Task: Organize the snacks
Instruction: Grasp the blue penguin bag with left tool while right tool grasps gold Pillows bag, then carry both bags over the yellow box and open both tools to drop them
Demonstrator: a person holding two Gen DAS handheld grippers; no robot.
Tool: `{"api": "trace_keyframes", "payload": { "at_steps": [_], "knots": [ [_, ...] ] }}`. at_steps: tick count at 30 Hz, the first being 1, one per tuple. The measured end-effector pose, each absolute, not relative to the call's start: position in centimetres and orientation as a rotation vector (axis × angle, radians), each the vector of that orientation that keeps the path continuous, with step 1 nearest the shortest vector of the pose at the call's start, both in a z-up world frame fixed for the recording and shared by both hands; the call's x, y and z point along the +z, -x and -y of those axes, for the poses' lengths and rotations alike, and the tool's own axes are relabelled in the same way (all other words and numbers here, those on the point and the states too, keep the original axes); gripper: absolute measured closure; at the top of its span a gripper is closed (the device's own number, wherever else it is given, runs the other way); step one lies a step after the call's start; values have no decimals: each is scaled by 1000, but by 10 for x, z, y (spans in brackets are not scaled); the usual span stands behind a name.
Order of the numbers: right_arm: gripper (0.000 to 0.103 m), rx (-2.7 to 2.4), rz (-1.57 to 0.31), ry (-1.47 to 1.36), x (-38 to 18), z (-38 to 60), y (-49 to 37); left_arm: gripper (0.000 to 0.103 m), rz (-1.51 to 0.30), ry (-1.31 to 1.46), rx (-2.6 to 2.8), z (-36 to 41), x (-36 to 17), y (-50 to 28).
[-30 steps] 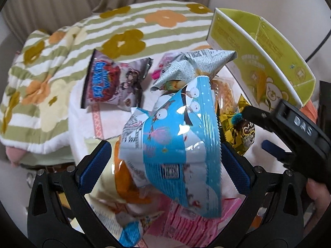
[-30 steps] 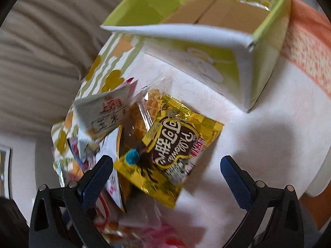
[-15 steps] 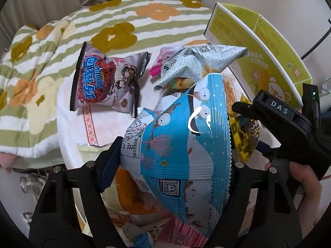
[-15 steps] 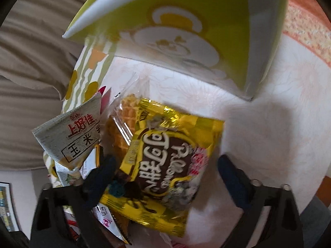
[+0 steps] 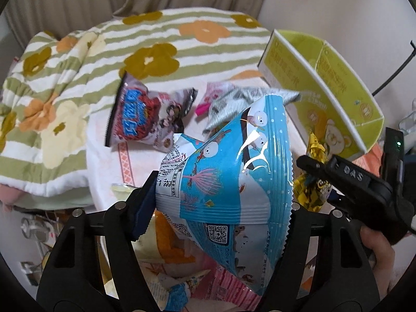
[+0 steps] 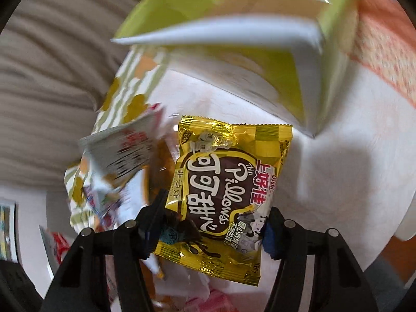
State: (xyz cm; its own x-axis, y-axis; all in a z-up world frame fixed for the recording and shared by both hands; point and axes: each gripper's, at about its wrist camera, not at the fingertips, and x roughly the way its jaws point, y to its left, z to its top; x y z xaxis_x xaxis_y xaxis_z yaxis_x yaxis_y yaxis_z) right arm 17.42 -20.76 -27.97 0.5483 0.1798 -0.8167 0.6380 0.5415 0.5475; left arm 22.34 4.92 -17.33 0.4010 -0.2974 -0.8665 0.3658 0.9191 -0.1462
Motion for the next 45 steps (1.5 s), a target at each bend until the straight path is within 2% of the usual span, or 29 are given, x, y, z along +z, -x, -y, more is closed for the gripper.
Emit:
{"api": "trace_keyframes", "payload": {
  "at_steps": [14,24,31,41,44,45],
  "knots": [
    [45,7,-857,-636,-160,201,-158,35,-877,-83,-335,-21,-76,-207],
    [45,113,-848,-429,-133,305,-174,35,-810,-51,-273,86,-47,-199],
    [45,137,-901,-291,-138,373,-188,35,-845,-3,-294,176,-57,-218],
    [45,110,-1007,-227,-178,430,-209,34,-1007,-55,-369,256,-112,-269],
    [45,106,-1032,-229,-186,433,-211,29,-1057,-85,-383,269,-132,-286],
    [45,107,-1039,-233,-189,434,-212,24,-1071,-90,-384,272,-137,-289]
  ]
}}
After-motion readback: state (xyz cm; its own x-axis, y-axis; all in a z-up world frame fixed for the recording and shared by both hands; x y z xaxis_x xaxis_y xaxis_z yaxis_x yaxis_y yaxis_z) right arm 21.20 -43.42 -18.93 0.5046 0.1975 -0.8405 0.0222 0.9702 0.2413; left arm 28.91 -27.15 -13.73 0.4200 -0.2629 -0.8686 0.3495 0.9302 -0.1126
